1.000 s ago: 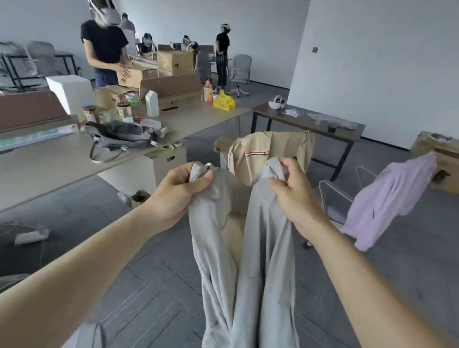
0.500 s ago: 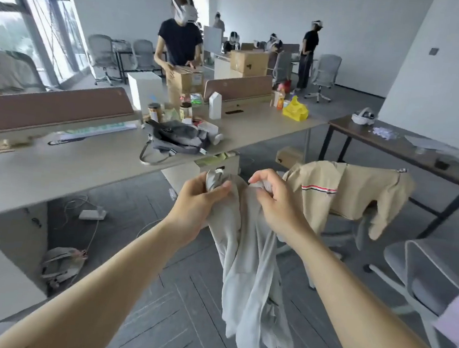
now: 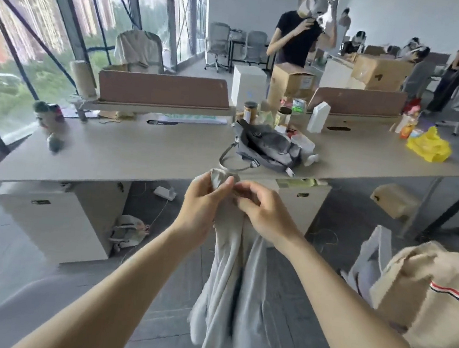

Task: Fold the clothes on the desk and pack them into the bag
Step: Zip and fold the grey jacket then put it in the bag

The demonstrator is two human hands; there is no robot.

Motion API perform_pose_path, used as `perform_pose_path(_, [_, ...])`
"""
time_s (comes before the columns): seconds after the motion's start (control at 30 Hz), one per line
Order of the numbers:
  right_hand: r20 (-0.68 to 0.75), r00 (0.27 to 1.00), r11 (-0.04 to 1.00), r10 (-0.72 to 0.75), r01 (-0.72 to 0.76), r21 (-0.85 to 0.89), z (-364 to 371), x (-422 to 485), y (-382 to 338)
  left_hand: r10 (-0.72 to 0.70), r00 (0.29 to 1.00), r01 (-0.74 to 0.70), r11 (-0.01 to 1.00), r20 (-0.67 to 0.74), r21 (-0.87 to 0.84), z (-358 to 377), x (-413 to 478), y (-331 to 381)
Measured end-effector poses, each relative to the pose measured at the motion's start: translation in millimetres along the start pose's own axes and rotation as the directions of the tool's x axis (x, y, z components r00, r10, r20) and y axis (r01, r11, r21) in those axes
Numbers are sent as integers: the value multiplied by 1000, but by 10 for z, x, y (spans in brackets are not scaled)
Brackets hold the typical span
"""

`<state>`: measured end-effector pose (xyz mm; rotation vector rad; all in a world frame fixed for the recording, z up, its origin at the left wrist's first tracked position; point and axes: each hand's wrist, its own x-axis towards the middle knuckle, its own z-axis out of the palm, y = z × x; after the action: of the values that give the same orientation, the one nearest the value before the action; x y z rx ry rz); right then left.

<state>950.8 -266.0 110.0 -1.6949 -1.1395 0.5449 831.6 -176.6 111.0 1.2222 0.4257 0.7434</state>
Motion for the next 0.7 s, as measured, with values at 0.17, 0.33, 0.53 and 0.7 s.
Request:
perform_pose_path(0.17, [124, 992, 993, -21, 35, -112, 245, 990, 79, 5, 999, -8, 998, -44, -64, -459, 849, 34])
perform_pose_path(0.33, [-9, 991, 983, -132, 130, -131, 581, 1817, 73, -92, 995, 86, 987, -36, -135, -888, 1423, 155])
perform_pose_path(0.53, [62, 993, 993, -96, 91, 75, 888, 2738, 143, -63, 993, 53, 994, -102, -98, -1542, 2024, 213])
perform_pose_path(0.7, [252, 965, 833, -68, -84, 547, 1082, 3610, 126, 132, 916, -70, 982, -378, 173, -2216, 2622, 116])
